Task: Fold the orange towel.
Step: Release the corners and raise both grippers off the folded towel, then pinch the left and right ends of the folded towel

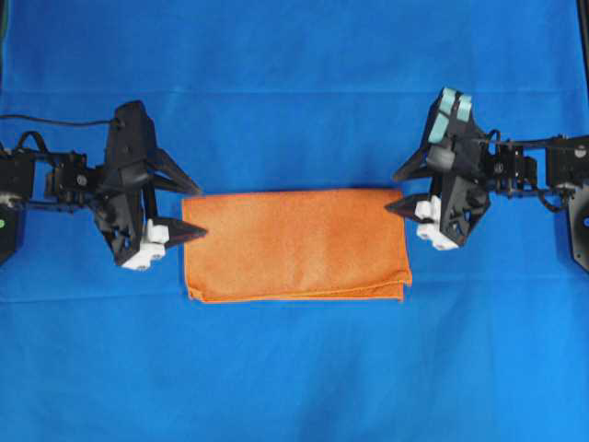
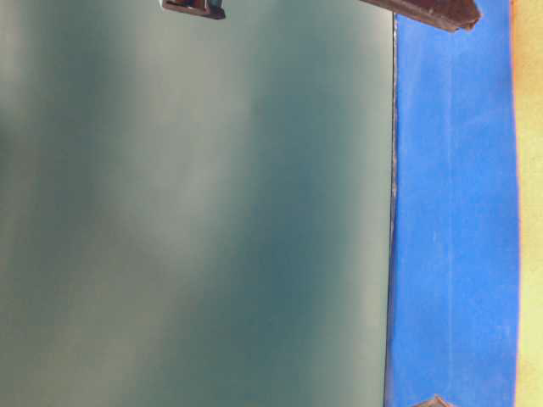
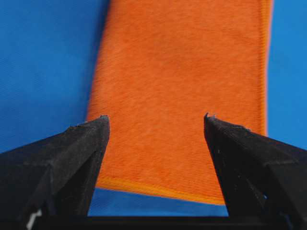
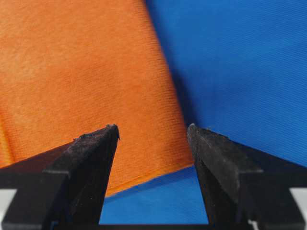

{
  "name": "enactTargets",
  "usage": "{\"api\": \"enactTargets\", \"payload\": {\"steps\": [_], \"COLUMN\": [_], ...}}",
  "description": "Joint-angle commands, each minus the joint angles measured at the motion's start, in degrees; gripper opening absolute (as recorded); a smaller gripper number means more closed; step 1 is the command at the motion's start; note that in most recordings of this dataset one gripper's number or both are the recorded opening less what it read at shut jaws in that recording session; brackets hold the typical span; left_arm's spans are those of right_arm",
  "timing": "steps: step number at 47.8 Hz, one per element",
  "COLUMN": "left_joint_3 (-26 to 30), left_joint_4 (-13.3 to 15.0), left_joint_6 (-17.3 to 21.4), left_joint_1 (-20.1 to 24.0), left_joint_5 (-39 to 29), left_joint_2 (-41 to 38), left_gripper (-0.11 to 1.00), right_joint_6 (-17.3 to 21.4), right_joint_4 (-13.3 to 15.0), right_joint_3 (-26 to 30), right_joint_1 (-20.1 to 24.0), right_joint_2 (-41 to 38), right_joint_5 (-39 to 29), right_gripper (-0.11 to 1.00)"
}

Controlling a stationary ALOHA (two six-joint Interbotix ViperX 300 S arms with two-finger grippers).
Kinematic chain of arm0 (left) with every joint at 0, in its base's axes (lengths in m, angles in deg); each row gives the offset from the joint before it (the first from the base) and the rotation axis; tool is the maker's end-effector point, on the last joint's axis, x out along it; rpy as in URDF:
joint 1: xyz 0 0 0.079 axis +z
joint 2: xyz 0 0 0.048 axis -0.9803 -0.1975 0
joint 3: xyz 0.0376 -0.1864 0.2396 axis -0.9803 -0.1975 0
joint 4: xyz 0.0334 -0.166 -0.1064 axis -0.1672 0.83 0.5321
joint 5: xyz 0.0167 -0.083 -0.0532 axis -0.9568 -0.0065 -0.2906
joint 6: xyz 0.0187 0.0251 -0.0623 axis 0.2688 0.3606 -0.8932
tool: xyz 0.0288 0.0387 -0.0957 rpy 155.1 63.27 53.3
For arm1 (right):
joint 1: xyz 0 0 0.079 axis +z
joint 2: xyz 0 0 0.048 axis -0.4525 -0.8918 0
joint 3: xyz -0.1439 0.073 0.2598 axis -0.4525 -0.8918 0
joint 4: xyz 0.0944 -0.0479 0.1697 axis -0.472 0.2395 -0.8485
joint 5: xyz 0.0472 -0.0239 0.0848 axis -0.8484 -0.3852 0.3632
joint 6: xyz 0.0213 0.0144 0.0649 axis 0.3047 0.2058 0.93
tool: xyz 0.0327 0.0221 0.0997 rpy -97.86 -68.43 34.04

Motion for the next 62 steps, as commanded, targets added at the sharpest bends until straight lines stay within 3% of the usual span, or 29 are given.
{"api": "enactTargets", "payload": {"steps": [1,22,40,44,47,55,62], "left_joint_3": [0.4,0.8,0.4,0.6,0.6,0.7,1.0], "left_joint_4": [-0.1,0.0,0.2,0.2,0.2,0.2,0.2], "left_joint_6": [0.2,1.8,0.8,0.8,0.8,0.8,0.4], "left_joint_1": [0.6,3.3,3.3,3.3,3.1,2.3,2.3], "left_joint_5": [0.4,8.2,5.4,4.0,3.3,1.6,0.1], "left_joint_2": [0.5,-12.4,-14.5,-14.6,-14.5,-14.7,-14.7], "left_gripper": [0.72,0.72,0.67,0.58,0.42,0.05,0.01], "right_joint_6": [-0.1,-0.1,-0.1,-0.4,-0.4,-0.6,-0.7], "right_joint_4": [0.3,0.5,0.5,0.8,1.8,2.6,2.7], "right_joint_3": [0.6,1.6,1.7,1.7,1.8,2.0,2.2], "right_joint_1": [-0.9,-2.5,-1.5,-1.4,-1.2,-1.1,-1.1], "right_joint_2": [0.4,-8.6,-10.0,-10.0,-10.0,-10.0,-10.0], "right_joint_5": [0.0,1.6,1.3,1.6,1.8,1.8,1.8], "right_gripper": [0.63,0.63,0.61,0.59,0.52,0.06,0.03]}}
